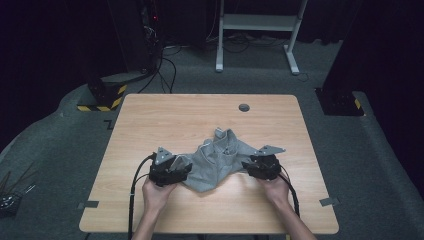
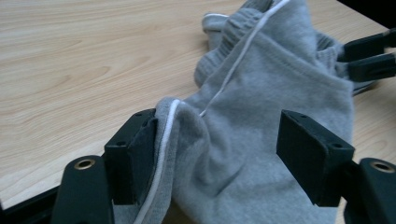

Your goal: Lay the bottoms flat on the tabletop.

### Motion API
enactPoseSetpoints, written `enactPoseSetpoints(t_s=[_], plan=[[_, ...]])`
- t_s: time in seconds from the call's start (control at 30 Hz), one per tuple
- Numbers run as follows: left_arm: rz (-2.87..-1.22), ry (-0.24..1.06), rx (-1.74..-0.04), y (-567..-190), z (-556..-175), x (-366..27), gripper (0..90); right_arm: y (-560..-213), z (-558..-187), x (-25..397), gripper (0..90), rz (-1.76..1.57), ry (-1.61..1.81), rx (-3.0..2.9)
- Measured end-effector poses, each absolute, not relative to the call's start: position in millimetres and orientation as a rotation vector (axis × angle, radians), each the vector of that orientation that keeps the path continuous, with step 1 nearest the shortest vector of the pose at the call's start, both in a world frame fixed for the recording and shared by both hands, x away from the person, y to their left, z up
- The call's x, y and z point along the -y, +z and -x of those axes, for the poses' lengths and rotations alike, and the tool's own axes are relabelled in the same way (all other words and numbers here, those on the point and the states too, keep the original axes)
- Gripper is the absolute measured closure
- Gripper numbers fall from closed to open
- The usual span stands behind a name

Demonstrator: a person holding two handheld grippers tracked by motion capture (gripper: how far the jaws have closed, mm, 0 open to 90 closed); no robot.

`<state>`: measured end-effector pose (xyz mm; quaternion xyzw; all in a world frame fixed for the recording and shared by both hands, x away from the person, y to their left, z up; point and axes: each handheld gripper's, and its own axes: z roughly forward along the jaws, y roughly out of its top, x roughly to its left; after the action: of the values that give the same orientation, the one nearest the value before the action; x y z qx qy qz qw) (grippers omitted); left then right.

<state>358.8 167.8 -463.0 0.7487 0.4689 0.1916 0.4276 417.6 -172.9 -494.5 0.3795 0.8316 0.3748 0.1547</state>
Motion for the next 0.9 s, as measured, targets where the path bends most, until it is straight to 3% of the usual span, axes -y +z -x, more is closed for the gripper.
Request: enactPoseSetpoints(t_s=[0.1, 0.23, 0.27, 0.3, 0.33, 0.43, 0.47, 0.5, 0.77, 0.8, 0.83, 0.87, 0.9], plan=[[-1.875, 0.457, -1.155, -463.1, -359.2, -162.5, 29.3, -498.3, -420.7, 163.5, 52.7, -1.058, 1.084, -2.414], [-1.972, 0.442, -1.174, -477.4, -368.8, -153.4, 31.3, -509.1, -423.7, 151.8, 71.3, -0.987, 1.073, -2.533], [-2.003, 0.473, -1.194, -483.6, -371.1, -151.5, 40.2, -514.0, -421.7, 150.9, 81.9, -0.949, 1.050, -2.538], [-2.021, 0.488, -1.212, -489.3, -372.7, -151.0, 40.2, -514.0, -421.7, 150.9, 81.9, -0.949, 1.050, -2.538], [-2.031, 0.483, -1.222, -494.2, -374.2, -151.8, 46.7, -513.3, -421.9, 153.4, 86.1, -0.965, 1.061, -2.551], [-2.040, 0.454, -1.251, -501.5, -374.9, -157.7, 71.9, -512.7, -416.7, 162.1, 88.4, -0.953, 1.060, -2.557], [-2.047, 0.457, -1.268, -501.0, -373.5, -163.2, 84.1, -511.6, -409.1, 169.4, 88.6, -0.942, 1.050, -2.561], [-2.047, 0.457, -1.268, -501.0, -373.5, -163.2, 86.3, -511.6, -409.1, 169.4, 88.6, -0.942, 1.050, -2.561], [-2.048, 0.470, -1.338, -501.4, -374.2, -178.1, 83.9, -510.4, -371.1, 213.2, 86.7, -1.008, 1.110, -2.535], [-2.046, 0.467, -1.329, -501.2, -374.4, -176.1, 68.0, -508.1, -369.1, 212.9, 78.6, -0.999, 1.109, -2.522], [-2.039, 0.466, -1.317, -500.5, -374.1, -174.0, 68.0, -508.1, -369.1, 212.9, 78.6, -0.999, 1.109, -2.522], [-2.029, 0.446, -1.289, -498.1, -372.8, -170.6, 53.1, -502.6, -368.5, 209.5, 66.6, -0.970, 1.162, -2.507], [-2.029, 0.446, -1.289, -498.1, -372.8, -170.6, 47.3, -502.6, -368.5, 209.5, 66.6, -0.970, 1.162, -2.507]])
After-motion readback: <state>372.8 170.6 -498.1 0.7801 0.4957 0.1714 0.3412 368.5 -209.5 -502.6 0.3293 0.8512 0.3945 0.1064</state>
